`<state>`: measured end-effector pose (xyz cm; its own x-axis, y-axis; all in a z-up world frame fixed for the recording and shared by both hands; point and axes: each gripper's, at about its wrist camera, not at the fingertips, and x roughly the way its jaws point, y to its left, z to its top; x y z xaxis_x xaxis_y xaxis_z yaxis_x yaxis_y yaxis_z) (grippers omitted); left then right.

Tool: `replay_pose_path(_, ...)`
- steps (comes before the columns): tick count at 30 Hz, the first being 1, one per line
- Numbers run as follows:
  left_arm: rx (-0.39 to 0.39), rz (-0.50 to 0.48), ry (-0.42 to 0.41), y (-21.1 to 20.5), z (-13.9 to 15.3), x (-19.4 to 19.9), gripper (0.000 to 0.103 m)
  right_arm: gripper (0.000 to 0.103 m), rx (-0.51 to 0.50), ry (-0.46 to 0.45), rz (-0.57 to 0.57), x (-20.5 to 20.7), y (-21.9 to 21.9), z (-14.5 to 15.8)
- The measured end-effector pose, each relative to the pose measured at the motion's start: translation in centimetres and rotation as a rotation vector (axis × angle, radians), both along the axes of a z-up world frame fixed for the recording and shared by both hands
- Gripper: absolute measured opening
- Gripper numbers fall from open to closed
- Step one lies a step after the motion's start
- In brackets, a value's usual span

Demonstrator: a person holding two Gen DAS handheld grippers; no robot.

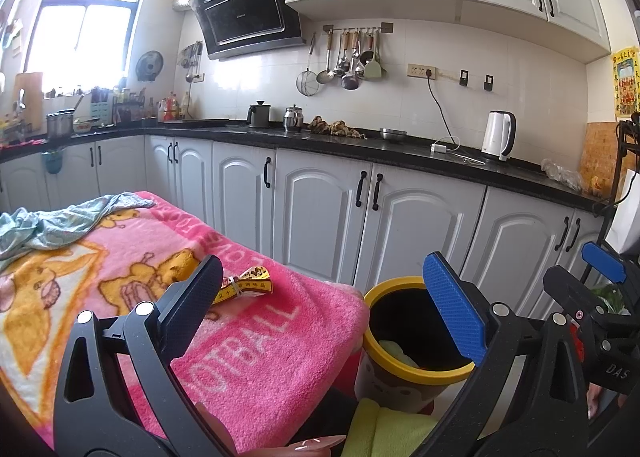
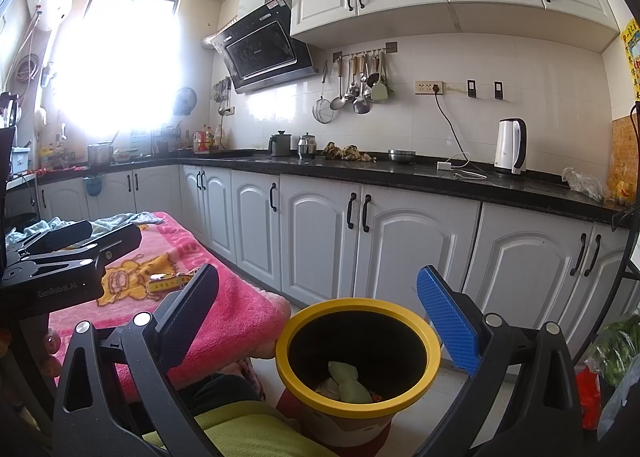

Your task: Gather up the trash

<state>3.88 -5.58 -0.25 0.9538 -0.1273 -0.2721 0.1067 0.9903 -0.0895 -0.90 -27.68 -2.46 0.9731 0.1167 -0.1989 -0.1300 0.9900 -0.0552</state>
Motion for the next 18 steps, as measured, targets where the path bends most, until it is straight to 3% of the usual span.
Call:
replay_pose_path(7, 0.001, 0.014, 0.033, 0.6, -0.2, 0.5, 0.092, 0.097, -0.016, 0.036, 0.029, 0.7, 0.5, -0.3)
replay_pose_path(12, -0.039, 0.108, 0.081, 4.7, -0.3, 0.7, 0.092, 0.097, -0.062, 0.091, 0.146, 2.5, 3.6, 0.1)
replay_pose_path(16, -0.139, 0.352, 0.153, 14.9, -0.3, -0.6, 0.092, 0.097, -0.115, 0.168, 0.384, 4.8, 12.6, 0.8)
replay_pose_path(18, -0.174, 0.544, 0.163, 21.8, -0.5, -2.9, 0.092, 0.097, -0.146, 0.209, 0.548, 5.2, 19.1, 0.8)
